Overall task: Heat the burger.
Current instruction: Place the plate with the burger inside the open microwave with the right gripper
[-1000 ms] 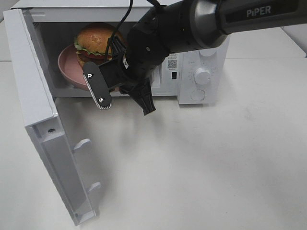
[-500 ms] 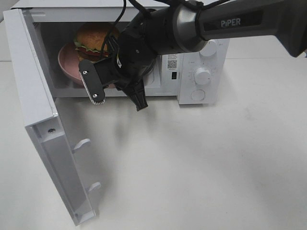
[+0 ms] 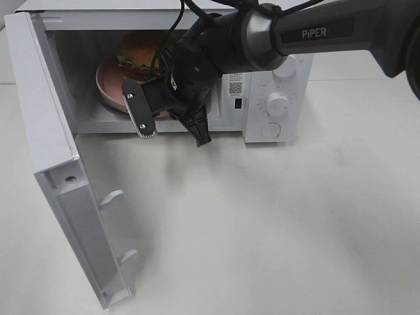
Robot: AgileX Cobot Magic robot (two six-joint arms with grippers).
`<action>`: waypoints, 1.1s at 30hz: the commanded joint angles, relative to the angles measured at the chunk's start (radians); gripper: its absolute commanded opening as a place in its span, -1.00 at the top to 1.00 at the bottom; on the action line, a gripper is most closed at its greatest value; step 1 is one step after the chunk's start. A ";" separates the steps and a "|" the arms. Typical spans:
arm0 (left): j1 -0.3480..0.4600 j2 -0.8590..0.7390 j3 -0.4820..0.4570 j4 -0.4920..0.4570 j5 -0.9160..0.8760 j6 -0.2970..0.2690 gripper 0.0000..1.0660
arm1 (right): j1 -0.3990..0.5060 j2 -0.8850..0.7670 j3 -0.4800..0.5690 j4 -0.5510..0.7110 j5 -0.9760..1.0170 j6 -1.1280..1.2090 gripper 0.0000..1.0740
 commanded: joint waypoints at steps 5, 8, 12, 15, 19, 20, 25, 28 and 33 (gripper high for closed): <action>-0.002 -0.016 0.003 0.008 0.003 0.000 -0.83 | -0.009 0.007 -0.022 -0.037 -0.088 0.012 0.95; -0.002 -0.016 0.003 0.008 0.003 0.000 -0.83 | -0.009 0.016 -0.025 -0.037 -0.107 0.012 0.95; -0.002 -0.016 0.003 0.010 0.003 0.000 -0.83 | -0.009 0.033 -0.050 -0.039 -0.107 0.012 0.95; -0.002 -0.016 0.003 0.016 0.003 0.000 -0.83 | -0.009 0.060 -0.098 -0.039 -0.106 0.013 0.95; -0.002 -0.016 0.003 0.017 0.003 0.000 -0.83 | -0.009 0.085 -0.140 -0.038 -0.107 0.025 0.94; -0.002 -0.016 0.003 0.017 0.003 0.000 -0.83 | -0.009 0.085 -0.140 -0.038 -0.107 0.025 0.94; -0.002 -0.016 0.003 0.018 0.004 0.000 -0.83 | -0.009 0.086 -0.143 -0.038 -0.113 0.038 0.94; -0.002 -0.016 0.003 0.018 0.004 0.000 -0.83 | -0.010 0.086 -0.143 -0.040 -0.117 0.038 0.93; -0.002 -0.016 0.003 0.018 0.004 0.000 -0.83 | -0.010 0.097 -0.143 -0.036 -0.121 0.046 0.91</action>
